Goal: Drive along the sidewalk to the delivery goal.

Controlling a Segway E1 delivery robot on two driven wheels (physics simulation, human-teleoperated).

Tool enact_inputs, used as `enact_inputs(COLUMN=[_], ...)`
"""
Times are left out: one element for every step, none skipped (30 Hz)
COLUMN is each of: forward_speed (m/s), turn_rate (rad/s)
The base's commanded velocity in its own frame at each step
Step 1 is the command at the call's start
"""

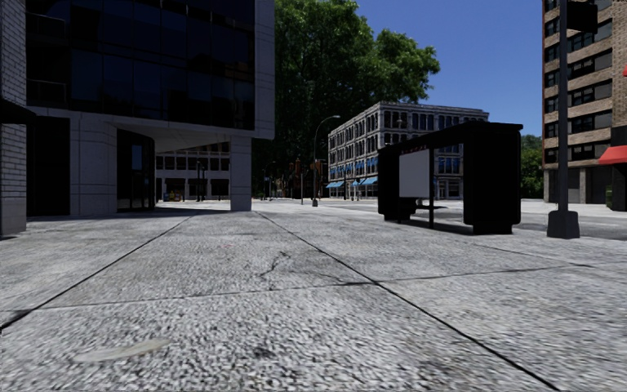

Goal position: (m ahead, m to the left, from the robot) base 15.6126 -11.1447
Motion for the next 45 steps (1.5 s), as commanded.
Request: enact_inputs(forward_speed=[2.00,2.00,2.00,2.00,2.00,2.00,2.00,2.00,2.00,2.00,2.00,2.00,2.00,2.00,2.00,2.00,2.00,2.00,2.00,2.00,2.00,2.00,2.00,2.00,2.00,2.00,2.00,2.00,2.00,2.00,2.00,2.00,2.00,2.00,2.00,2.00,2.00,2.00,2.00,2.00,2.00,2.00,2.00,2.00,2.00], turn_rate=[0.00,0.00,0.00,0.00,0.00,0.00,0.00,0.00,0.00,0.00,0.00,0.00,0.00,0.00,0.00,0.00,0.00,0.00,0.00,0.00,0.00,0.00,0.00,0.00,0.00,0.00,0.00,0.00,0.00,0.00,0.00,0.00,0.00,0.00,0.00,0.00,0.00,0.00,0.00,0.00,0.00,0.00,0.00,0.00,0.00])
